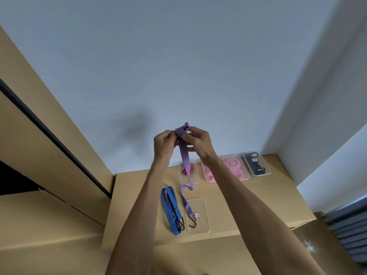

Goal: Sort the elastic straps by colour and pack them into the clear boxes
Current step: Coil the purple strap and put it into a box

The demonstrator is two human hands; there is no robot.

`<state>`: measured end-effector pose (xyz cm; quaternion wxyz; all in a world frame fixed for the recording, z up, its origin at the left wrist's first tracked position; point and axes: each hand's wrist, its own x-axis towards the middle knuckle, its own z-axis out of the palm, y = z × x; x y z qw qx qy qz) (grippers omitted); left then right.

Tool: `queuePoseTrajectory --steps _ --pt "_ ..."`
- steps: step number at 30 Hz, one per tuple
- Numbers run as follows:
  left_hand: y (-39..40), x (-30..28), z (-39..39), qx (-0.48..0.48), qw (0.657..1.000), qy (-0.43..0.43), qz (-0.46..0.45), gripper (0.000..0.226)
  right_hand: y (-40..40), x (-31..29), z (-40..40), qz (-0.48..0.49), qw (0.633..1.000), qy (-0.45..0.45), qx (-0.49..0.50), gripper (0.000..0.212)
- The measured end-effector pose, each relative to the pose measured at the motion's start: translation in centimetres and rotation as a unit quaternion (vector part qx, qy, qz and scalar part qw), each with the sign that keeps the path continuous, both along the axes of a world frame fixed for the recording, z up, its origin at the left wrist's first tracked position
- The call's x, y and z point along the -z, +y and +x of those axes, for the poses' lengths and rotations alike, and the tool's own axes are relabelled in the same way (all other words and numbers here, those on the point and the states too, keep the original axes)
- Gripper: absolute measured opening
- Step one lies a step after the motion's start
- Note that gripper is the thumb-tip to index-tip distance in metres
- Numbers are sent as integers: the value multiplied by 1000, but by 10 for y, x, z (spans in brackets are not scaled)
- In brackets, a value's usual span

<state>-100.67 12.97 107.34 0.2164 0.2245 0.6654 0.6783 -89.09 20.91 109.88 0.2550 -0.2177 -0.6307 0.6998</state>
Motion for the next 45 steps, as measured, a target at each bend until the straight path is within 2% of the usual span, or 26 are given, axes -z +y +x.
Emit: queuePoseTrajectory --steps 3,5,8,12,13,14,16,19,22,24,27,30,33,35,37,39,41,43,45 --pt "-3 -1 3 32 999 -38 -10 17 3 4 -4 11 999 -5 39 24" --pt "-4 -1 5 50 998 -23 -8 11 5 8 -3 31 998 -12 46 27" --pt "-4 2 7 36 999 14 -21 19 5 15 -1 40 996 -52 60 31" --pt "-3 4 8 -31 983 139 -117 18 3 26 0 20 985 -156 69 25" --pt "-4 5 8 -47 975 173 -132 18 2 28 1 19 980 -189 59 32" --pt "-5 7 7 -61 968 199 -142 17 2 28 2 42 972 -227 47 41" --pt "-8 12 3 -83 949 254 -169 17 -1 25 3 169 934 -315 21 53" --pt "-9 18 0 -38 908 347 -232 22 -5 11 -3 361 849 -386 27 37" --pt "-11 17 4 46 891 379 -244 32 1 -14 -15 414 819 -397 6 24" --pt "-16 12 0 86 907 358 -206 37 13 -32 -17 426 813 -394 -41 26" --pt "-22 -5 -6 146 947 252 -139 35 32 -61 -15 402 837 -360 -87 22" --pt "-23 -28 -4 158 962 213 -67 29 50 -87 -12 349 874 -313 -129 16" --pt "-24 -51 -2 140 980 141 33 25 63 -100 -9 178 948 -199 -176 10" --pt "-21 -63 1 126 984 92 81 22 64 -93 -9 38 975 -87 -201 9" --pt "-13 -75 6 114 985 35 127 17 55 -78 -14 -45 979 -15 -198 11" --pt "-7 -88 10 94 979 -14 180 15 42 -61 -21 -44 984 -16 -173 12" --pt "-1 -101 9 44 978 -9 203 12 28 -44 -23 -26 989 -38 -143 11" --pt "3 -111 5 -4 980 15 201 13 18 -35 -24 -68 991 -12 -114 18" --pt "4 -115 3 -18 982 35 186 18 10 -40 -25 -56 996 10 -75 16"
